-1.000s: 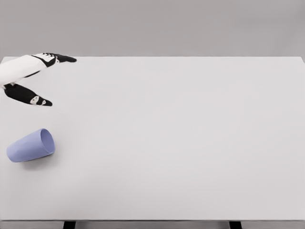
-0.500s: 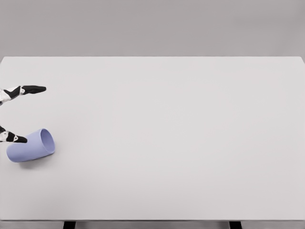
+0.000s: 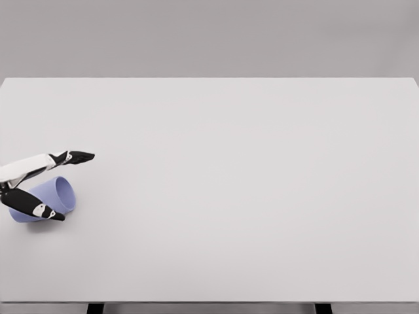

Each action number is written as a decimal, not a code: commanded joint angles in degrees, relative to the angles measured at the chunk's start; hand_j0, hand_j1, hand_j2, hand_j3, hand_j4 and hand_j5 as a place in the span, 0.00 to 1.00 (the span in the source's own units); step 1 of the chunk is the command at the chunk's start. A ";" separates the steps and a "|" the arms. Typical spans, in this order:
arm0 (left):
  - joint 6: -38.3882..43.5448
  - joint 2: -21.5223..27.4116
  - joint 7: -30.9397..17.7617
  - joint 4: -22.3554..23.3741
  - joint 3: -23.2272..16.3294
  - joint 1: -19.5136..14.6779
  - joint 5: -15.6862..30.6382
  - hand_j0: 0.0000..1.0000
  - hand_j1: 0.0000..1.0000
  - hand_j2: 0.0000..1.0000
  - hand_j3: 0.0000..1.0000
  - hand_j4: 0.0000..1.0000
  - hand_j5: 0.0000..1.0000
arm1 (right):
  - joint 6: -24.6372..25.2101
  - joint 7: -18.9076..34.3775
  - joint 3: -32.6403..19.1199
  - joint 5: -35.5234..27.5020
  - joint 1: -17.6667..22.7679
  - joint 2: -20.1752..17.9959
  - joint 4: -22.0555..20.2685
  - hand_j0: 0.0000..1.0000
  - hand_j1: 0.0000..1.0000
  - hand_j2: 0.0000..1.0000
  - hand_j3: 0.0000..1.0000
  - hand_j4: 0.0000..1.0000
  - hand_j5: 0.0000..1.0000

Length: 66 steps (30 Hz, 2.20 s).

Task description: Flip the cup with left arm and place it on the table

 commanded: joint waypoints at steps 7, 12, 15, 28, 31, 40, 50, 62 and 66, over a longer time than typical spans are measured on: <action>7.66 -0.14 2.12 -0.02 0.30 -0.53 -7.50 1.00 1.00 1.00 1.00 1.00 1.00 | 0.04 0.01 0.00 -0.01 0.00 0.00 0.01 1.00 1.00 1.00 1.00 1.00 1.00; 10.21 -0.14 7.31 -0.02 0.30 -0.26 -7.94 1.00 1.00 1.00 1.00 1.00 1.00 | 0.04 0.01 0.00 -0.01 -0.09 0.00 0.01 1.00 1.00 1.00 1.00 1.00 1.00; 10.21 -0.32 7.39 0.07 0.30 0.09 -7.85 1.00 1.00 1.00 1.00 1.00 1.00 | 0.04 0.01 0.00 -0.01 0.00 0.00 0.01 1.00 1.00 1.00 1.00 1.00 1.00; 11.27 -0.76 7.92 0.42 -0.14 2.46 -7.85 1.00 1.00 1.00 1.00 1.00 1.00 | 0.04 0.01 0.00 -0.01 0.00 0.00 0.01 1.00 1.00 1.00 1.00 1.00 1.00; 11.36 -1.02 7.92 0.60 -0.14 2.55 -7.94 1.00 1.00 1.00 1.00 1.00 1.00 | 0.04 0.01 0.00 -0.01 0.00 0.00 0.01 1.00 1.00 1.00 1.00 1.00 1.00; 15.57 -3.22 7.92 0.95 -0.32 2.64 -10.05 1.00 1.00 1.00 1.00 1.00 1.00 | 0.04 0.01 0.00 -0.01 0.00 0.00 0.01 1.00 1.00 1.00 1.00 1.00 1.00; 16.19 -3.40 7.92 0.95 -0.23 3.25 -10.75 0.91 0.91 0.91 0.91 0.91 0.91 | 0.04 0.01 0.00 -0.01 0.00 0.00 -0.08 1.00 1.00 1.00 1.00 1.00 1.00; 9.95 -3.22 5.64 1.13 0.39 2.64 -2.67 0.75 0.75 0.75 0.75 0.75 0.75 | 0.04 0.01 0.00 -0.01 0.00 0.00 0.01 1.00 1.00 1.00 1.00 1.00 1.00; -6.56 -5.24 -8.68 9.03 1.44 2.64 8.22 0.76 0.76 0.76 0.76 0.76 0.76 | -0.05 0.01 0.00 -0.01 0.00 0.00 0.01 1.00 1.00 1.00 1.00 1.00 1.00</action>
